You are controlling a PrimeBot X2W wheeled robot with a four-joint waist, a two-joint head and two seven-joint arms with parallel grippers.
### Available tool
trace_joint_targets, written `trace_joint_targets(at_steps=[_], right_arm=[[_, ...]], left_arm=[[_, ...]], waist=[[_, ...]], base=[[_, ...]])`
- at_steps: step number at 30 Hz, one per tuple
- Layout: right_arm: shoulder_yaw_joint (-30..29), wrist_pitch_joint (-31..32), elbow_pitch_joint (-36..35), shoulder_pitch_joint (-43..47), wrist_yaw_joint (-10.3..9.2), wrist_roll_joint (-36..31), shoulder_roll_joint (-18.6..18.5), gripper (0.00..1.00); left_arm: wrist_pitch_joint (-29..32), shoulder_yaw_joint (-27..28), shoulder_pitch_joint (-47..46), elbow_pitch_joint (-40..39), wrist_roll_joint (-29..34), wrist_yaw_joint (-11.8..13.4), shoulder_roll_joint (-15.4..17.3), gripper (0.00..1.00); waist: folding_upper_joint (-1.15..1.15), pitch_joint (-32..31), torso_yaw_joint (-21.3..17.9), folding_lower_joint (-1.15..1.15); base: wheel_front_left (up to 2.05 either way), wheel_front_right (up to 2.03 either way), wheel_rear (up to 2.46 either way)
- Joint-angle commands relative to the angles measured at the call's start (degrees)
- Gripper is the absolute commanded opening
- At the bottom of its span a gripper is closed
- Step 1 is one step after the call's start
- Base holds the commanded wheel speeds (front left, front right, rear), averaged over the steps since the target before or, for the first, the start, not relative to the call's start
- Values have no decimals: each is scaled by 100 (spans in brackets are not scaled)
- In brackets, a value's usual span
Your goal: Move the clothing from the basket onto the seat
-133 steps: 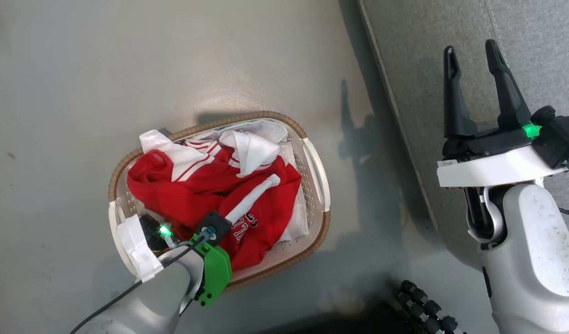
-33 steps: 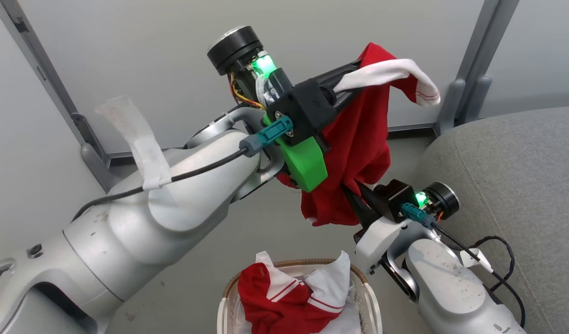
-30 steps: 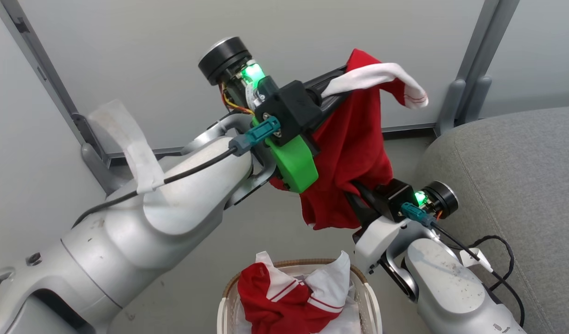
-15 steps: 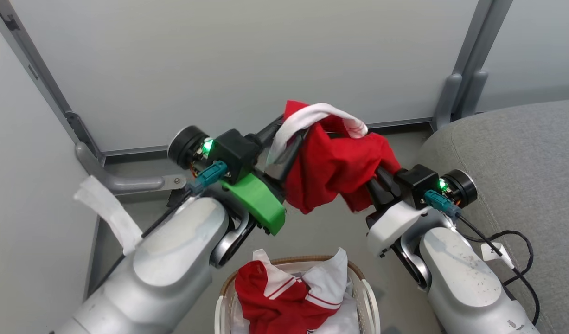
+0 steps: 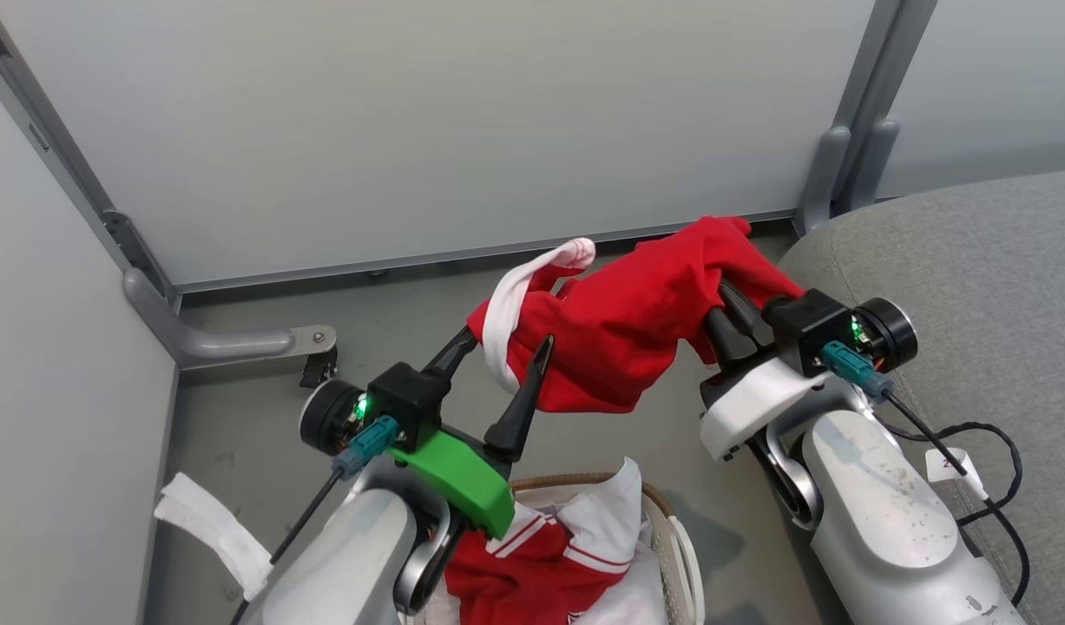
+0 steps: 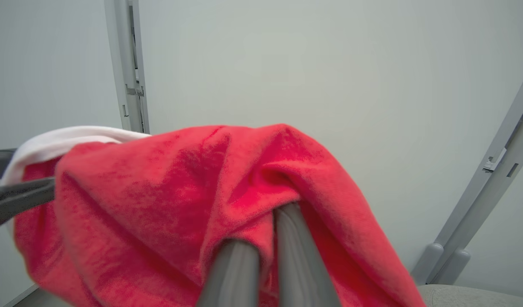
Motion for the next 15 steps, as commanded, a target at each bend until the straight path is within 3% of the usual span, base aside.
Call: trace_joint_targets(at_steps=[1,15], right_arm=[[-51,-28,-48,98,-4,-35,-29,0],[-349,-28,-231,129,-4,-140,-101,0]], left_arm=[[-4,90,186,33,91,-41,-38,100],[-5,684,966,141,616,-180,-281,100]], waist=[[0,9,-17,0],[0,81,-193,0]], base=[[0,0,0],[0,0,0]])
